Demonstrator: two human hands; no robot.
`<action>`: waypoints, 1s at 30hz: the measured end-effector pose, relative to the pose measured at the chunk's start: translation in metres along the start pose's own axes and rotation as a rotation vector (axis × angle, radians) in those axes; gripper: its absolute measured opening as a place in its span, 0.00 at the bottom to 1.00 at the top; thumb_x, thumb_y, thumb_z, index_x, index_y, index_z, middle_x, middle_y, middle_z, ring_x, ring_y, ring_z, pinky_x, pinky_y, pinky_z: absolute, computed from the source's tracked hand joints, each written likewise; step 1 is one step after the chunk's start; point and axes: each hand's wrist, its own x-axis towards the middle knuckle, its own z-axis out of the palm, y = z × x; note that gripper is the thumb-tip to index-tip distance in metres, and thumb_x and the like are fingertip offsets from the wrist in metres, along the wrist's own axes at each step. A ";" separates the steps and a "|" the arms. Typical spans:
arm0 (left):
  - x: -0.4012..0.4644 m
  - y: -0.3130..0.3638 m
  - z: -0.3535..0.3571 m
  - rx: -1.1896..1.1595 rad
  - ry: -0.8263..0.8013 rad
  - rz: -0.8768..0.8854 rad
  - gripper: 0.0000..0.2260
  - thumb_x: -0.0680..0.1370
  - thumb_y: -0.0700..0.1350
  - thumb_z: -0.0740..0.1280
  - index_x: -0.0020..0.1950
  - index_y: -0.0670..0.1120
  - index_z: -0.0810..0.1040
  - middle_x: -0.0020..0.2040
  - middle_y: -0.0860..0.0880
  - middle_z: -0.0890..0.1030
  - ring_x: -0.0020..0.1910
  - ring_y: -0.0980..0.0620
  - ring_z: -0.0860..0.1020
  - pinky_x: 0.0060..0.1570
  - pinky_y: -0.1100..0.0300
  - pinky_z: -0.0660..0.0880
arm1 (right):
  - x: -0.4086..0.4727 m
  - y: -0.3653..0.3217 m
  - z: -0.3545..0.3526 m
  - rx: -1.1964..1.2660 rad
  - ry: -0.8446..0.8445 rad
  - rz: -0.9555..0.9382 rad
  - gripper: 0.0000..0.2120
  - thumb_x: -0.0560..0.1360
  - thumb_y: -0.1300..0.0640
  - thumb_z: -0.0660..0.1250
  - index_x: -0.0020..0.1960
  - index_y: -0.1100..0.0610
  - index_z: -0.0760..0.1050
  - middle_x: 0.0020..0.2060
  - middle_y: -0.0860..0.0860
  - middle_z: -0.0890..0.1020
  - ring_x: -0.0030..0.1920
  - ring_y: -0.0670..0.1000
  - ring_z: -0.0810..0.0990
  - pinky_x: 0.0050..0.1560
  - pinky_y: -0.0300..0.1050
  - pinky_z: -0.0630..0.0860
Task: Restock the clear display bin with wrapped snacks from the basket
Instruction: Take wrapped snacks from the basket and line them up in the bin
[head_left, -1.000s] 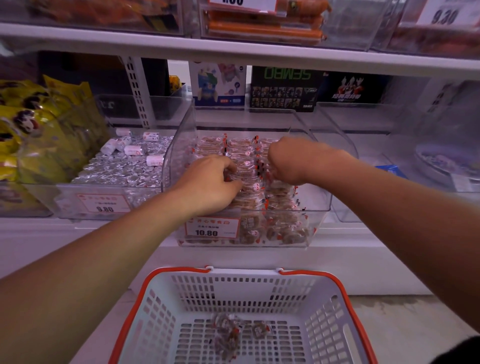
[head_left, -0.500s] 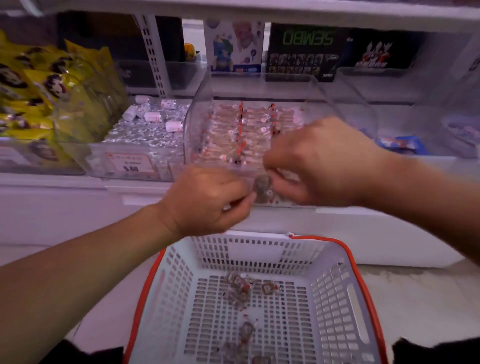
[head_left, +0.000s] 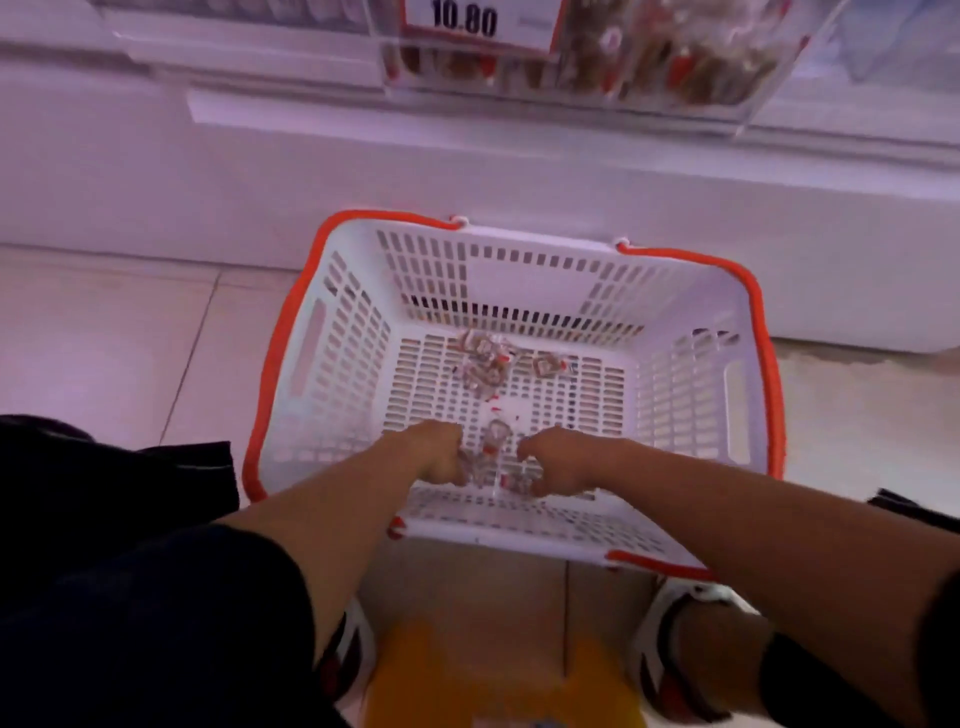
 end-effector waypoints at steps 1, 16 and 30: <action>0.009 0.000 0.008 -0.043 0.035 0.001 0.23 0.79 0.49 0.70 0.70 0.43 0.70 0.67 0.42 0.73 0.58 0.42 0.76 0.50 0.52 0.74 | 0.011 -0.002 0.010 0.010 0.030 -0.001 0.25 0.77 0.49 0.69 0.69 0.59 0.69 0.66 0.59 0.74 0.62 0.59 0.75 0.59 0.51 0.73; 0.063 0.003 0.014 0.224 0.135 0.065 0.12 0.79 0.50 0.67 0.55 0.42 0.77 0.56 0.42 0.76 0.50 0.44 0.76 0.51 0.50 0.77 | 0.069 0.047 0.015 0.135 0.348 0.115 0.07 0.75 0.53 0.68 0.48 0.51 0.69 0.50 0.53 0.80 0.48 0.55 0.79 0.44 0.48 0.76; 0.080 0.046 0.000 -0.233 0.232 -0.121 0.23 0.79 0.40 0.67 0.73 0.44 0.66 0.68 0.43 0.73 0.63 0.41 0.76 0.61 0.46 0.75 | 0.084 0.083 -0.015 0.319 0.567 0.386 0.10 0.71 0.55 0.74 0.49 0.54 0.77 0.49 0.54 0.80 0.48 0.58 0.80 0.45 0.49 0.78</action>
